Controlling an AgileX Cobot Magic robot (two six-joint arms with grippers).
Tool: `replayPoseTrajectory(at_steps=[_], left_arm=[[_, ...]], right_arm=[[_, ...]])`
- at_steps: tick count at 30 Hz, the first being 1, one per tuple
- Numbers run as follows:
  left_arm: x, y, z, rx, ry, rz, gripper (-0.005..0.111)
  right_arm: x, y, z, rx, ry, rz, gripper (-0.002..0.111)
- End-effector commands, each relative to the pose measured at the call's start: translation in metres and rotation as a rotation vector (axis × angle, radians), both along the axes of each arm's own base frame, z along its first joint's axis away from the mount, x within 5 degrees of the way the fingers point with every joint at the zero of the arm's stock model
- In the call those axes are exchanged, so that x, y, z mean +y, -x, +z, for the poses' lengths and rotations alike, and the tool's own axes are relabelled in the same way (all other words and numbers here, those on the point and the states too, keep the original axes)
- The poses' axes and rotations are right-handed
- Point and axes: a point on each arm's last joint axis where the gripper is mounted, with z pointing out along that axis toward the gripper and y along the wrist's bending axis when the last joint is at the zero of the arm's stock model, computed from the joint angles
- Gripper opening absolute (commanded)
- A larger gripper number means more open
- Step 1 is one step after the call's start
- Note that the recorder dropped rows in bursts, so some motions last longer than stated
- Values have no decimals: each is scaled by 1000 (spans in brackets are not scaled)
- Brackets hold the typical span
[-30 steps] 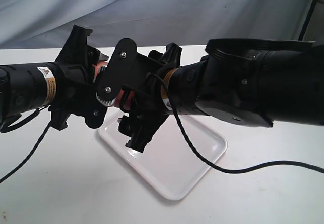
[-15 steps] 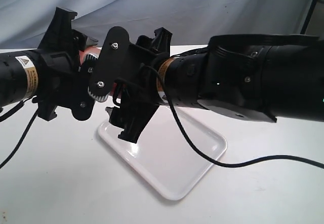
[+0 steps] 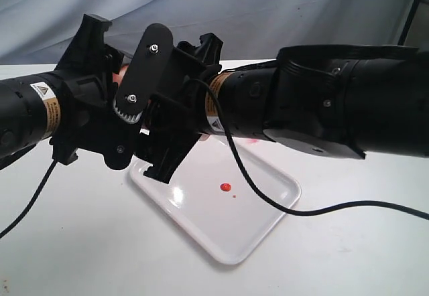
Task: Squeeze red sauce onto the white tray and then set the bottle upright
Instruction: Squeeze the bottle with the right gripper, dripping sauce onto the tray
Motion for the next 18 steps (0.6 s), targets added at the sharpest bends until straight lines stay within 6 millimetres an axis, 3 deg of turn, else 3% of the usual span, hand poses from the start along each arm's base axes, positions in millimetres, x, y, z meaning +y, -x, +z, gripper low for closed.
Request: replayPoseTrajectory(at_steps=[1, 7, 18], left_arm=[[-8, 7, 14, -14, 76, -56, 0], [-8, 7, 14, -13, 78, -60, 0], [-9, 8, 14, -8, 84, -71, 0]], right_arm=[[-1, -9, -33, 78, 99, -51, 83], [4, -13, -49, 99, 100, -33, 83], [-14, -31, -36, 81, 31, -93, 82]])
